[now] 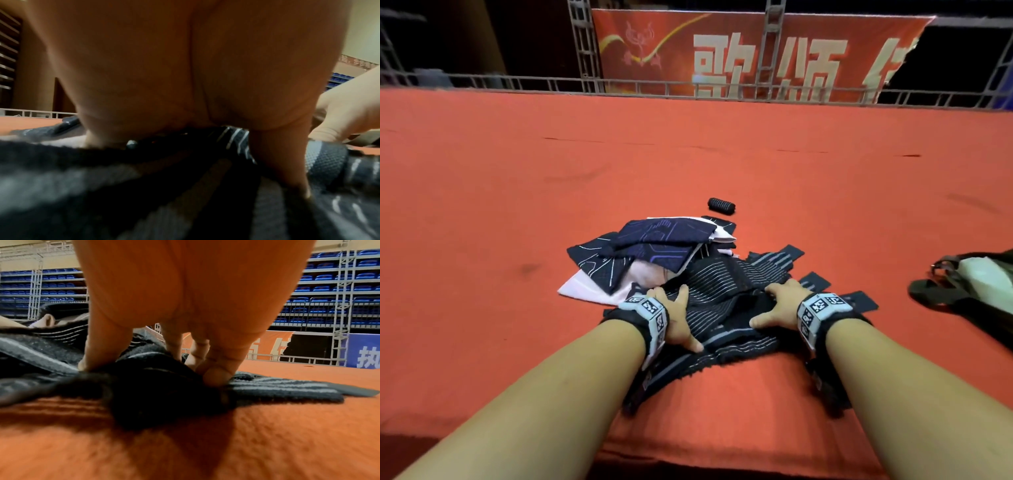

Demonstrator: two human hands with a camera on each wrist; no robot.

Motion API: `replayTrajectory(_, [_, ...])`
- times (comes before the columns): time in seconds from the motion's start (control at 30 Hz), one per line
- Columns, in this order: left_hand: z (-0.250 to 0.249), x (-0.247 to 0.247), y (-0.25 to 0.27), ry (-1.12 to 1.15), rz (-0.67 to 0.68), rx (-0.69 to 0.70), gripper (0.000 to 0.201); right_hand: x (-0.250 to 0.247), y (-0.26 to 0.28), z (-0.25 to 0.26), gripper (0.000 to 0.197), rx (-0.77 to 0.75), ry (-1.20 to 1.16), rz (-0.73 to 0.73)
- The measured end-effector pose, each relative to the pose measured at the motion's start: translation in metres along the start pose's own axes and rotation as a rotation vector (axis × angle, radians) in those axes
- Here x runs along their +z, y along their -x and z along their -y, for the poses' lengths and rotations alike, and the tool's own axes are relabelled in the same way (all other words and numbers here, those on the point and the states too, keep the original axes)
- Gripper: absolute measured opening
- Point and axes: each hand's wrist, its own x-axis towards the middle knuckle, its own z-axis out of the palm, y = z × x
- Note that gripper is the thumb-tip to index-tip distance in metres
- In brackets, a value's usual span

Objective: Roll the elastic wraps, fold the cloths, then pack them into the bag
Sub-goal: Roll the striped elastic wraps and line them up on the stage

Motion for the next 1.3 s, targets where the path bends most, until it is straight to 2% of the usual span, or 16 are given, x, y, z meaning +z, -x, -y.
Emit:
replayTrajectory(0.23, [0.006,-0.014,-0.033,0.063,-0.052,0.062,0.133,0.005,-0.024,0.004,0.098,0.032,-0.049,-0.021])
replayTrajectory(0.63, [0.004,-0.025,-0.069,0.083,-0.072,0.085,0.138,0.009,-0.044,0.005,0.102,0.085,-0.199,-0.080])
replayTrajectory(0.7, [0.003,-0.024,-0.066,0.091,-0.076,0.083,0.137,0.006,-0.039,0.004,0.095,0.098,-0.276,-0.106])
replayTrajectory(0.83, [0.006,-0.029,-0.061,0.179,-0.082,0.102,0.140,-0.008,-0.034,-0.002,0.060,0.144,-0.505,-0.243])
replayTrajectory(0.87, [0.010,-0.032,-0.058,0.215,-0.089,0.112,0.143,-0.011,-0.035,-0.004,0.057,0.155,-0.544,-0.262])
replayTrajectory(0.93, [0.020,-0.041,-0.050,0.263,-0.109,0.144,0.141,-0.018,-0.035,-0.001,0.064,0.132,-0.597,-0.243])
replayTrajectory(1.0, [0.030,-0.051,-0.041,0.246,-0.138,0.148,0.128,-0.022,-0.034,0.005,0.066,0.084,-0.603,-0.207])
replayTrajectory(1.03, [0.035,-0.056,-0.037,0.223,-0.165,0.155,0.116,-0.023,-0.033,0.006,0.064,0.060,-0.599,-0.216])
replayTrajectory(1.17, [0.047,-0.087,-0.014,0.134,-0.301,0.172,0.040,-0.032,-0.023,0.011,0.047,0.039,-0.642,-0.351])
replayTrajectory(1.23, [0.052,-0.100,-0.002,0.103,-0.324,0.138,0.027,-0.045,-0.011,0.015,0.043,0.039,-0.685,-0.452])
replayTrajectory(1.3, [0.055,-0.107,0.011,0.132,-0.364,0.095,0.024,-0.059,0.002,0.016,0.044,0.041,-0.703,-0.546])
